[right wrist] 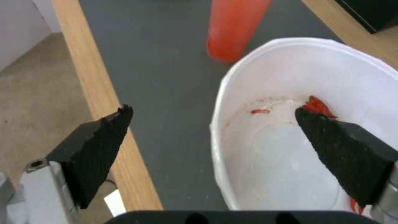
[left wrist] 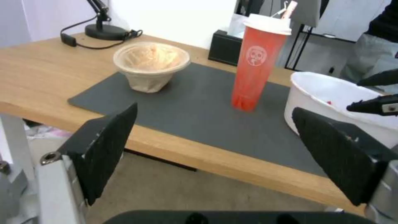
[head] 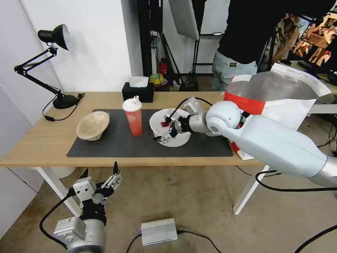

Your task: Pick up the trash from the table and place it into the takeout bag.

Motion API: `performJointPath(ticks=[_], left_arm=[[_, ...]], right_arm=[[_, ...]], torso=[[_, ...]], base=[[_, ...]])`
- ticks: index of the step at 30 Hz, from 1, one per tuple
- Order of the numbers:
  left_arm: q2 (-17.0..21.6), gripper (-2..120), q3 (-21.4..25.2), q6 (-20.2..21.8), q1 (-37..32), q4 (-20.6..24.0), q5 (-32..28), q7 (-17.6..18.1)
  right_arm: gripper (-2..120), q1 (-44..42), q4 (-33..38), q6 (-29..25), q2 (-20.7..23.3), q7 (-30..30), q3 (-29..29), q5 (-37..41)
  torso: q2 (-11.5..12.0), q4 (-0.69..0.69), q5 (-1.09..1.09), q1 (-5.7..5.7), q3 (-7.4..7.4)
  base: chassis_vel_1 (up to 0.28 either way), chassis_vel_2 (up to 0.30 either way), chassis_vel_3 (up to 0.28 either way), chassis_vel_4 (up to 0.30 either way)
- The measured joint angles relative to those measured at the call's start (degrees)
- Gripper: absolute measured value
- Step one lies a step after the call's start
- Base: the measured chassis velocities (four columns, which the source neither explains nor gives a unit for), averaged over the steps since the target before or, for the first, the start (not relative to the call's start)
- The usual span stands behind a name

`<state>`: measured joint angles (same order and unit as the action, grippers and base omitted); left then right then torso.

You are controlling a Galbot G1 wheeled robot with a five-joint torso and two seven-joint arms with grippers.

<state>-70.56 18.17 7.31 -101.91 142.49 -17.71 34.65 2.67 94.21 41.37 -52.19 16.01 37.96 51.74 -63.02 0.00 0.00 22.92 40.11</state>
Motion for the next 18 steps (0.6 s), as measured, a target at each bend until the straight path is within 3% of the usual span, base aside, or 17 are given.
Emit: performJointPath(ticks=[18], left_arm=[[-0.42,100,-0.55,-0.07,0.10,-0.93,0.66,0.05]], right_arm=[[100,-0.05,-3.33,-0.01,-0.12,3.92,0.94,-7.02]], torso=[[0.00,0.00,0.00,0.00,0.00]], base=[[0.000,0.000,0.000,0.000]])
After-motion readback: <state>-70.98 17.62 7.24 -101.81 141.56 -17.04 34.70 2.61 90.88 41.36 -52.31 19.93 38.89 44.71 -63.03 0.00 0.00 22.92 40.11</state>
